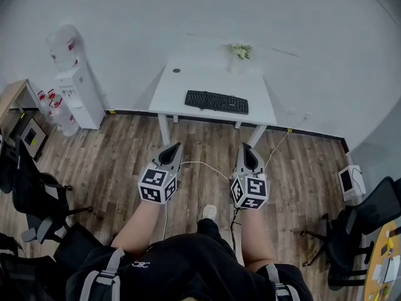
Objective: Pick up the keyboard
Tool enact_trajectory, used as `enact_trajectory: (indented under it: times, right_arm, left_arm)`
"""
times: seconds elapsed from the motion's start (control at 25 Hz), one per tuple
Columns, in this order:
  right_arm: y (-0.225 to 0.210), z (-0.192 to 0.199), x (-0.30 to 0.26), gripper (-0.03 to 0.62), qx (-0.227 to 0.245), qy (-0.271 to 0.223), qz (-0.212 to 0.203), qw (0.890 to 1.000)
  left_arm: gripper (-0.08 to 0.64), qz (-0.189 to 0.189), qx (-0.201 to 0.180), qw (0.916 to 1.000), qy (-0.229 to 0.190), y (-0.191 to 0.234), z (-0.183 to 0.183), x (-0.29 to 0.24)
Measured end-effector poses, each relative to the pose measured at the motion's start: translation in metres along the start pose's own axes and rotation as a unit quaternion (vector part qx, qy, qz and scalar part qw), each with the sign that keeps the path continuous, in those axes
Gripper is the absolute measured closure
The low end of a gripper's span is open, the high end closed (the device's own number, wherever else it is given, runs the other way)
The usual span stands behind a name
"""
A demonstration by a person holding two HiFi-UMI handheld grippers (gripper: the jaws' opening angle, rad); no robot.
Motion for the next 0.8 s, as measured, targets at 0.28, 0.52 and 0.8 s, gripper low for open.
enact_trajectory:
  times: [0.28, 0.52, 0.8]
  right_arm:
    - [-0.043, 0.016, -0.074, 0.588, -0.002, 0.003, -0.001, 1.0]
    - [-0.083, 0.037, -0.142, 0.588, -0.011, 0.019, -0.001, 1.0]
    - [-0.135, 0.058, -0.225, 0.588, -0.017, 0.039, -0.008, 0.999]
  left_arm:
    - [0.56, -0.009, -0.001, 0.9999, 0.007, 0.026, 0.0, -0.077]
    - [0.56, -0.012, 0.002, 0.9995, 0.03, 0.045, 0.008, -0.153]
    - [0.561, -0.017, 0.01, 0.9988, 0.045, 0.061, 0.005, -0.251]
Point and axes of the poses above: the fingertips, and each gripper's own axes: x backward along the fingers, y to its left, z out of its underside, the point moved 5 cm from there along x, backward along the fingers, and after that the axes turned 6 degrees about x, right-handed, at the moved point
